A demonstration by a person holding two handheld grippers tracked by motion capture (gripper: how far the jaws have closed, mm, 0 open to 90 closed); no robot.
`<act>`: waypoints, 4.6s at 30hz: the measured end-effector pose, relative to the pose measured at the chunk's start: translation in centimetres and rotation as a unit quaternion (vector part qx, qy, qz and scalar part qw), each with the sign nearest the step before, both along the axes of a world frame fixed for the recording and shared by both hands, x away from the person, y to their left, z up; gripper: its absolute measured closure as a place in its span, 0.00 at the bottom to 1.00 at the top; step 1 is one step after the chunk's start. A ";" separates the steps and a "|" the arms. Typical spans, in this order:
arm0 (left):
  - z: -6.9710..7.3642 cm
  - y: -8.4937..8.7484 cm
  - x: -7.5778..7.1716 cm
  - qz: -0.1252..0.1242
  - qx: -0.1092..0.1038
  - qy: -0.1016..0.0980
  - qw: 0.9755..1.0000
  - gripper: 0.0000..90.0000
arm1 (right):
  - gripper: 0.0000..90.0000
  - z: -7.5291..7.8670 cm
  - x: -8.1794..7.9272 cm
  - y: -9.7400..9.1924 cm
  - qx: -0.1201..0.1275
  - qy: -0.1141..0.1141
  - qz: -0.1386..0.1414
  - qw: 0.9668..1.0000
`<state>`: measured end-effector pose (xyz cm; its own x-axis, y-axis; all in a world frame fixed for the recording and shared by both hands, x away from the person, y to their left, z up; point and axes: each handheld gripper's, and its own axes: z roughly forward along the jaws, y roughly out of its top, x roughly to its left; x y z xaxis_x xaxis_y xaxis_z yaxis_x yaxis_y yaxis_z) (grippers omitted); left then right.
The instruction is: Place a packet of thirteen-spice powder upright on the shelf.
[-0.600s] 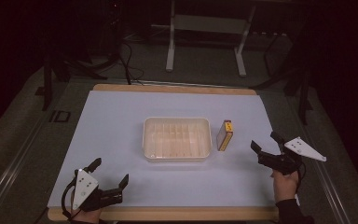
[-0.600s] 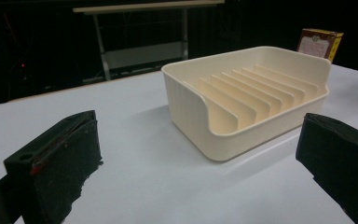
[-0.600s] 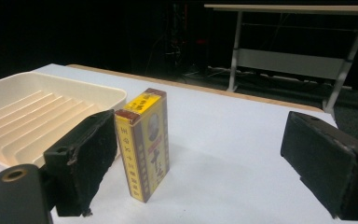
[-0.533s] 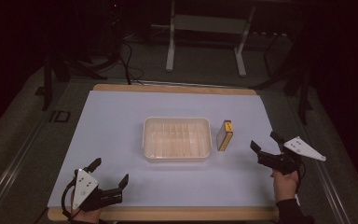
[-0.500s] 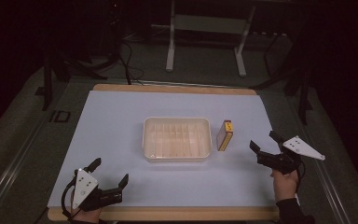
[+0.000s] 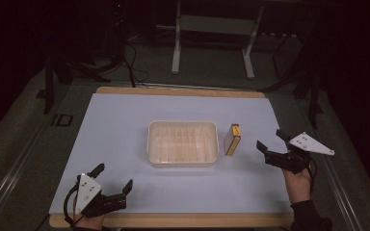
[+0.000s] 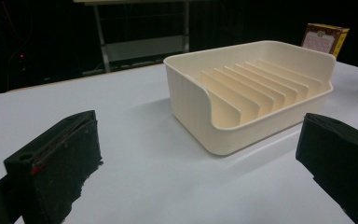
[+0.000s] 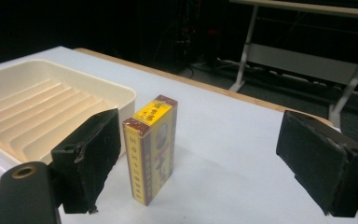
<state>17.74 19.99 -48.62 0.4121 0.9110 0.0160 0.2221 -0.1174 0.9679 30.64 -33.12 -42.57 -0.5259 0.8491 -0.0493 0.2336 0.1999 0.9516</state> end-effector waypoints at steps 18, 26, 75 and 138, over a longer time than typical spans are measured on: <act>0.0 0.2 -0.1 -0.002 0.000 0.010 1.000 0.00 | 0.15 2.4 1.2 0.0 -0.089 0.099 0.021 0.991; 0.0 0.1 -0.1 -0.007 -0.001 0.012 1.000 0.00 | 0.15 3.0 2.0 0.1 -0.117 0.156 0.028 0.980; -0.1 -0.2 -0.1 -0.009 0.003 0.018 1.000 0.00 | 0.19 0.0 3.1 2.0 -0.405 0.430 0.293 0.752; -0.3 -0.2 -0.6 -0.026 -0.006 0.021 0.999 0.00 | 0.23 6.2 2.3 11.2 -0.469 0.276 0.439 0.715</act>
